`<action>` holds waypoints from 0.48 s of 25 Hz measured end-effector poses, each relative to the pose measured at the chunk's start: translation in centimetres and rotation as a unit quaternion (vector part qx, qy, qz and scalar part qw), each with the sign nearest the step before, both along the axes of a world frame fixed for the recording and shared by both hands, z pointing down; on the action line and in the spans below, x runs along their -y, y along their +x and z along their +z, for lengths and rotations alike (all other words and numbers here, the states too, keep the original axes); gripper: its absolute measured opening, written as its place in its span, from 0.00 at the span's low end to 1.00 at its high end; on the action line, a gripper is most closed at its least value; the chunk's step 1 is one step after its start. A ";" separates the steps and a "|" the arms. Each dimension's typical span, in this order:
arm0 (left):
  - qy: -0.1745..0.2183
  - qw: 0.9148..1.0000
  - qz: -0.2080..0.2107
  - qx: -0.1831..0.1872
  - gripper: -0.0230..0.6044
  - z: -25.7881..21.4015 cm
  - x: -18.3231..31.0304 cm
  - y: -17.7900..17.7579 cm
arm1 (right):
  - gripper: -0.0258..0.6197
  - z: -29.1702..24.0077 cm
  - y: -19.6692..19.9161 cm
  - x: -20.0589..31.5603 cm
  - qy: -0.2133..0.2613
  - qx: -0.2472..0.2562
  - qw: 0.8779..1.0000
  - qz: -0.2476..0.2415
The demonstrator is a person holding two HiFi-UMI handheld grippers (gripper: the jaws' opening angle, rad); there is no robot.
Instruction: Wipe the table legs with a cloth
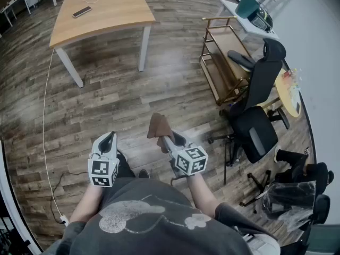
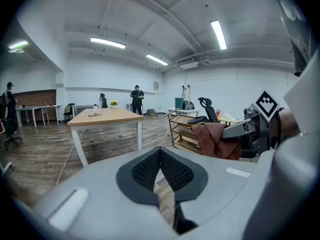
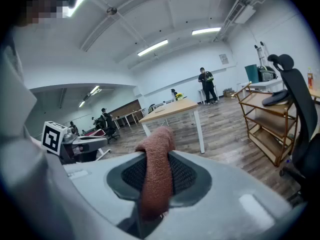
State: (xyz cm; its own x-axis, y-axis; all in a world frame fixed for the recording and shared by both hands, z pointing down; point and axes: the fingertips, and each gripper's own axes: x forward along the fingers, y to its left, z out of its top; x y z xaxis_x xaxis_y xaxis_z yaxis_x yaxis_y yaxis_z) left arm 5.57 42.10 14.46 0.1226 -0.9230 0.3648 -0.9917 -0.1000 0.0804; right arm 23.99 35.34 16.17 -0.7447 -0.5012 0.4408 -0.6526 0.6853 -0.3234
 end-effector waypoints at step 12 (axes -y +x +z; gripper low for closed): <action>-0.006 1.000 -0.006 0.002 0.07 0.4 -0.5 -0.1 | 0.17 1.0 0.4 -0.5 -0.011 0.003 1.000 0.005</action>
